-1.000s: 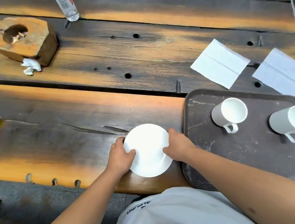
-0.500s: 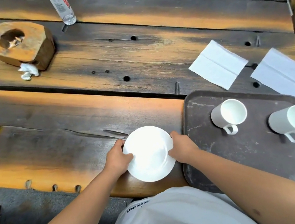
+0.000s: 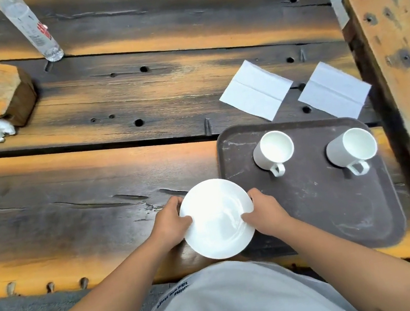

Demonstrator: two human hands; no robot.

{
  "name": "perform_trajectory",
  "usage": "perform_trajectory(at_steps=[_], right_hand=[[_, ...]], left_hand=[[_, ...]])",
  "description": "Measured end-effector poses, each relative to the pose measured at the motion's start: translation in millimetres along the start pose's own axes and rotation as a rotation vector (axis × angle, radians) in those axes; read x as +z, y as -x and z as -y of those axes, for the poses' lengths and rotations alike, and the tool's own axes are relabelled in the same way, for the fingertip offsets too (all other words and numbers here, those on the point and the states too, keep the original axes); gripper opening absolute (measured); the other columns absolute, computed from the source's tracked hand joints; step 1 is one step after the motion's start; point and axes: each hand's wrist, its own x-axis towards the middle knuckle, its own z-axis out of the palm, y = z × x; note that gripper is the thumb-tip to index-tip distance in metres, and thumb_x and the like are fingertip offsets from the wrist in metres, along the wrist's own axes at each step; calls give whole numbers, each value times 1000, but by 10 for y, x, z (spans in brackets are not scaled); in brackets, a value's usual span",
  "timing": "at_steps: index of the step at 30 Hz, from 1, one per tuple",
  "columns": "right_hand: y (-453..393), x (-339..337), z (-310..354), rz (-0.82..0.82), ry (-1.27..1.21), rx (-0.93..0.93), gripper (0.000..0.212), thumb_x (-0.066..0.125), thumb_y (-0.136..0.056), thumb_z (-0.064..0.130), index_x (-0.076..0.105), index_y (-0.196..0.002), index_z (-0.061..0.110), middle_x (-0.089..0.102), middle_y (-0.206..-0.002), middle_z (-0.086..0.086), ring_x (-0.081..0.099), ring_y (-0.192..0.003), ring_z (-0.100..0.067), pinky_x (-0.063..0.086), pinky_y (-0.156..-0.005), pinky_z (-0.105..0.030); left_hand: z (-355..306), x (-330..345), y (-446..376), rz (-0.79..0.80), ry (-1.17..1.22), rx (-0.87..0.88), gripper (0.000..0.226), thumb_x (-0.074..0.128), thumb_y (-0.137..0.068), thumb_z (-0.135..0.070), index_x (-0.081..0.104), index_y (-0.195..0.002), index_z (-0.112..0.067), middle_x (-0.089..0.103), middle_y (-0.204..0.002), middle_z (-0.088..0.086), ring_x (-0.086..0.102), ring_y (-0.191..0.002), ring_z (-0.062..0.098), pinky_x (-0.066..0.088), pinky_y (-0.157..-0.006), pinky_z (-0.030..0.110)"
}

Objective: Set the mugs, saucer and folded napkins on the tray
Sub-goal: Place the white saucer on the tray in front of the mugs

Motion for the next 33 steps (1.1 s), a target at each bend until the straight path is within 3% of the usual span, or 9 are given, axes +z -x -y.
perform_trajectory(at_steps=[4,10,14,19,24,33], right_hand=[[59,-135,-287,-8,-50,16,27,59,-80,22,45,-104,21,60,-99,0,59,-84,-19,55,-70,-40],[88,-324,-643,-29,-81,17,26,60,-80,24,46,-101,23,60,-99,0,59,-85,-19,54,-70,-39],[53,-476,-843,-8,-85,18,26,61,-82,24,46,-103,22,60,-102,-1,59,-86,-20,54,-69,-37],[-6,-606,-1058,41,-88,28,28,61,-84,22,46,-109,22,60,-104,-1,58,-87,-18,53,-70,-35],[-79,-690,-1225,80,-65,26,32,60,-85,22,46,-114,22,60,-104,0,57,-87,-17,52,-69,-34],[-250,-863,-1397,112,-35,31,30,57,-85,23,43,-112,23,59,-97,2,57,-79,-13,51,-62,-31]], left_hand=[[-145,255,22,34,-26,5,26,60,-77,-6,51,-92,-25,64,-95,1,63,-89,27,58,-70,47],[-362,565,11,57,-112,36,27,69,-80,-14,49,-94,-25,62,-96,-1,61,-87,23,50,-55,32],[-478,764,7,52,-137,29,27,68,-81,-15,48,-95,-26,62,-97,0,60,-86,23,52,-58,35],[-556,985,-16,67,-157,6,25,68,-83,-15,50,-99,-24,61,-96,-1,60,-92,26,57,-73,47],[-648,1142,-44,57,-221,3,26,69,-84,-17,51,-102,-24,61,-100,-1,58,-91,23,56,-69,42],[-810,1351,-127,84,-224,-42,26,67,-87,-14,52,-106,-19,63,-104,5,61,-90,27,58,-72,48]])
